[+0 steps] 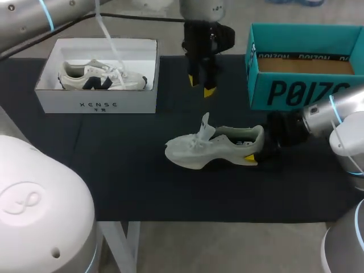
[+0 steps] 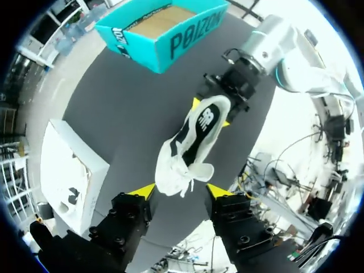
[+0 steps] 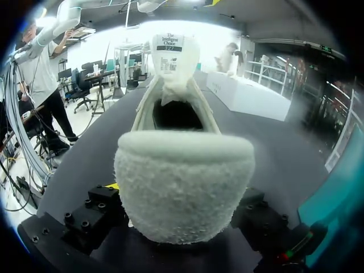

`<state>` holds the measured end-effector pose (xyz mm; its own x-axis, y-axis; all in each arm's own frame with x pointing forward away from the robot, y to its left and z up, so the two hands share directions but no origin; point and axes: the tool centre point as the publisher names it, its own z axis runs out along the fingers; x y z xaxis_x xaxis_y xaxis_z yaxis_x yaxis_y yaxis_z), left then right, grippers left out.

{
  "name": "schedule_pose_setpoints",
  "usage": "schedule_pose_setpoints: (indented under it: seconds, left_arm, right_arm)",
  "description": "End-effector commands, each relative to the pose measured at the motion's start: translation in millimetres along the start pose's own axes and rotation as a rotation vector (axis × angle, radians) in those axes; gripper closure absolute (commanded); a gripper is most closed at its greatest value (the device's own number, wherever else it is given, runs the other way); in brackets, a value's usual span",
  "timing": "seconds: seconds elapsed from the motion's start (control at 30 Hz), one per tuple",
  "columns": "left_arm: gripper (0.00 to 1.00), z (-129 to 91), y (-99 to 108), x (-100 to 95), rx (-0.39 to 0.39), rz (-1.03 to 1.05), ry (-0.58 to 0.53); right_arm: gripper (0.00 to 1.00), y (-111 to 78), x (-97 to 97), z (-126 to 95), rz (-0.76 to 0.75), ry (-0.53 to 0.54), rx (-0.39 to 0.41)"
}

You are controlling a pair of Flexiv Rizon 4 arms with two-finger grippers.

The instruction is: Take the shoe out of the shoebox, open the shoe tongue, remove and reinsert the insole, then place the shoe into the shoebox

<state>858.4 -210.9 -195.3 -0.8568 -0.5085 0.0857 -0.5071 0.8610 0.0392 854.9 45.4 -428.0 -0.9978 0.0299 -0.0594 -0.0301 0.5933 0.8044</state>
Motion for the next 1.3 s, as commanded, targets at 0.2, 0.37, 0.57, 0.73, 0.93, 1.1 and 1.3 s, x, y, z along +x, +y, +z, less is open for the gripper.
schedule_pose_setpoints:
  seconds: [0.2,0.37,0.57,0.73,0.93,1.1,1.3]
  left_arm:
    - [1.0,24,-30,37.1,-0.05,0.583,-0.06]
    - [1.0,41,-39,42.7,0.057,0.627,-0.083]
    - [1.0,47,-39,42.9,0.136,0.62,-0.093]
    - [1.0,50,-41,52.9,0.114,0.722,-0.059]
    - [1.0,57,-46,55.4,-0.026,0.66,-0.042]
    - [1.0,57,-46,55.4,-0.026,0.66,-0.042]
    - [1.0,78,-49,55.8,0.049,0.675,-0.105]
  right_arm:
    - [1.0,-2.6,0.0,3,-0.001,-0.002,0.002]
    - [1.0,-2.6,0.0,3,-0.001,-0.002,0.002]
    - [1.0,-2.6,0.0,3,-0.001,-0.002,0.002]
    - [1.0,-2.6,0.0,3,-0.001,-0.002,0.002]
    - [1.0,-2.6,0.0,3,-0.001,-0.002,0.002]
    - [1.0,-2.6,0.0,3,-0.001,-0.002,0.002]
    - [1.0,-2.6,0.0,3,-0.001,-0.002,0.002]
